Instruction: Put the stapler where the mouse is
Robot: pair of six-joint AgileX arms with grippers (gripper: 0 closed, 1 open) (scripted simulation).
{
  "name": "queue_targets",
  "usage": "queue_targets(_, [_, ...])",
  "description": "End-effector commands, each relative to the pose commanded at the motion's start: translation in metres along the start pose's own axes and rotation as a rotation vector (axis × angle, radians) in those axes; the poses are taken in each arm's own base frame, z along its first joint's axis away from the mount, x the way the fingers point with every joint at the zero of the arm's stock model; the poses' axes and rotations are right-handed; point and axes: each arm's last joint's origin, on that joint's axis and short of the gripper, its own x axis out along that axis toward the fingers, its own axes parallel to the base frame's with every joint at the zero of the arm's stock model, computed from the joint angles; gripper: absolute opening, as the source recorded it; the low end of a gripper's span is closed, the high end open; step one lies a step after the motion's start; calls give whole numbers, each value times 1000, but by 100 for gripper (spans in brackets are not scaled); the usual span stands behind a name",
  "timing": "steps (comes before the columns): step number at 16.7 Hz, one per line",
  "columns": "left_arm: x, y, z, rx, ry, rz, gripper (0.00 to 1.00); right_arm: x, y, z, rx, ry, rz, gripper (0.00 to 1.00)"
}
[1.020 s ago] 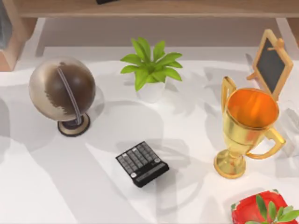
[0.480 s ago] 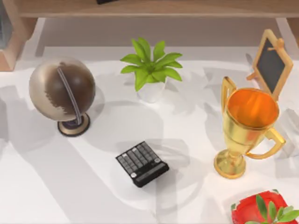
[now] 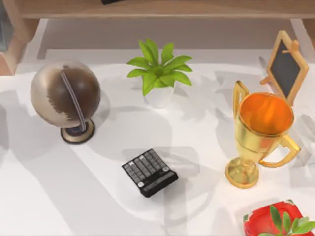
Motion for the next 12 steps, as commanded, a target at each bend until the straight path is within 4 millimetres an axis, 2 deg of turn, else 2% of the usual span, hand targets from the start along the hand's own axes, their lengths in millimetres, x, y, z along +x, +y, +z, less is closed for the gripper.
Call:
queue_targets(6, [0,0,0,0,0,0,98,0,0,0,0,0,0,100])
queue_targets(12, [0,0,0,0,0,0,100,0,0,0,0,0,0,100])
